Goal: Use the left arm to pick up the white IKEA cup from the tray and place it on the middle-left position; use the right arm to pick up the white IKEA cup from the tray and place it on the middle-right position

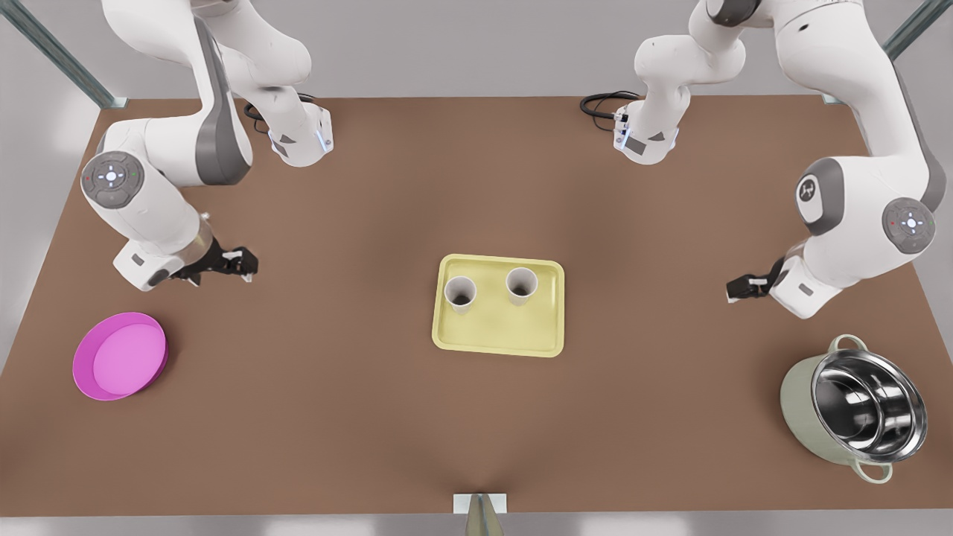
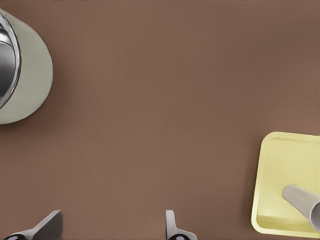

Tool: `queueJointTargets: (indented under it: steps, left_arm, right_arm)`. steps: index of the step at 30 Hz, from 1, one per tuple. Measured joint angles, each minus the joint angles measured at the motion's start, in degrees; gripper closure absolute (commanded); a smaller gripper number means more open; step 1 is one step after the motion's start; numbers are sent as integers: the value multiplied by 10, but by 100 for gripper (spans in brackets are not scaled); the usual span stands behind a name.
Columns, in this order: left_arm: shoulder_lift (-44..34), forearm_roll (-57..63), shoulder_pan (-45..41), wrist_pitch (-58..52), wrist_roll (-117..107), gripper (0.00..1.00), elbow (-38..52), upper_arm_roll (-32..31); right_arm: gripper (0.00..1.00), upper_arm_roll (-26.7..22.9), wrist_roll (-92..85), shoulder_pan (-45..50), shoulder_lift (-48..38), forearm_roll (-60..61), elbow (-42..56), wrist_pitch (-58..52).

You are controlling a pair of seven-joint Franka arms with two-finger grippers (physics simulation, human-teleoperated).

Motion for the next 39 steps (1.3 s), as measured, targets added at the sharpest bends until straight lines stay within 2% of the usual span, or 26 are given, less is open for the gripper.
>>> queueJointTargets:
  steps: [3, 5, 7, 9, 13, 14, 16, 18, 27, 33, 39]
  left_arm:
    - [25, -4, -16, 17, 4, 0, 1, 0]
    - [57, -5, -58, 26, 2, 0, 19, 0]
    - [89, -5, -108, 33, -9, 0, 35, 0]
    - [110, -5, -148, 40, -24, 0, 37, 0]
    - [127, -5, -208, 56, -65, 2, 22, 0]
    - [114, -10, -214, 66, -75, 2, -12, -2]
    - [51, -32, -230, 130, -97, 0, -157, -9]
    - [43, -42, -263, 182, -123, 0, -188, -13]
    - [88, -26, -324, 283, -234, 0, -176, -14]
    - [114, -24, -344, 312, -293, 0, -178, -14]
    - [172, -24, -353, 347, -336, 1, -178, -14]
  right_arm:
    - [0, 21, 3, -18, 1, 0, 5, 18]
    - [0, 88, 4, -43, 9, 2, 10, 19]
    - [0, 121, 7, 17, 29, 3, 16, 20]
    - [0, 131, 9, 89, 55, 4, 26, 21]
    - [0, 137, 20, 158, 154, 9, 120, 29]
    - [0, 138, 26, 169, 174, 11, 139, 31]
    - [0, 138, 37, 179, 211, 13, 172, 34]
    - [0, 138, 48, 182, 243, 14, 187, 38]
    - [0, 137, 94, 193, 339, 15, 235, 66]
    - [0, 136, 117, 194, 358, 12, 226, 78]
    - [0, 137, 134, 203, 378, 12, 209, 81]
